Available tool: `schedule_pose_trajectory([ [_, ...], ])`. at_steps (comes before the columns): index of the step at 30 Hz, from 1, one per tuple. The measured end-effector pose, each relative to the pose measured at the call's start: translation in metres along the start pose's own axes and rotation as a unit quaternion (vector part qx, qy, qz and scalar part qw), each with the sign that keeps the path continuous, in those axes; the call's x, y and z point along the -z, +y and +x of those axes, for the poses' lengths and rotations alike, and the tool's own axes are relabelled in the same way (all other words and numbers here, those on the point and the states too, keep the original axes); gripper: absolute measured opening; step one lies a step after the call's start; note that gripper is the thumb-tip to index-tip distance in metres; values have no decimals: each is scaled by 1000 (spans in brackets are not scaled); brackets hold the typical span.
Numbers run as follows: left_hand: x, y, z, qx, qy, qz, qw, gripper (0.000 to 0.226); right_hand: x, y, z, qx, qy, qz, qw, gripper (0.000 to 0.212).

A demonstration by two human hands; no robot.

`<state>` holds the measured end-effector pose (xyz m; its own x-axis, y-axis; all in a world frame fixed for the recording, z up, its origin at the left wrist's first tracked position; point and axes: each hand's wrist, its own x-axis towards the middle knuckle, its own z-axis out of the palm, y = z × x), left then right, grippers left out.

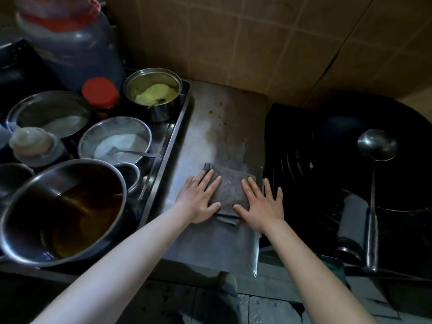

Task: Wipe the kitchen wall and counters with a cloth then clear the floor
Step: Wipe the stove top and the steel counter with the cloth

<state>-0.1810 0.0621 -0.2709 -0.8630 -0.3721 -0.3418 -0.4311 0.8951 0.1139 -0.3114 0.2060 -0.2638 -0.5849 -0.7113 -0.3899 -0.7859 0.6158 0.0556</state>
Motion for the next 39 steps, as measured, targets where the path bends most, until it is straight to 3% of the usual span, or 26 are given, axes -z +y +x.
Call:
schedule_pose_trajectory([
  [39,33,-23,134,2,78,21,997,74,47,45,135,-1,27,-6,1000,79],
])
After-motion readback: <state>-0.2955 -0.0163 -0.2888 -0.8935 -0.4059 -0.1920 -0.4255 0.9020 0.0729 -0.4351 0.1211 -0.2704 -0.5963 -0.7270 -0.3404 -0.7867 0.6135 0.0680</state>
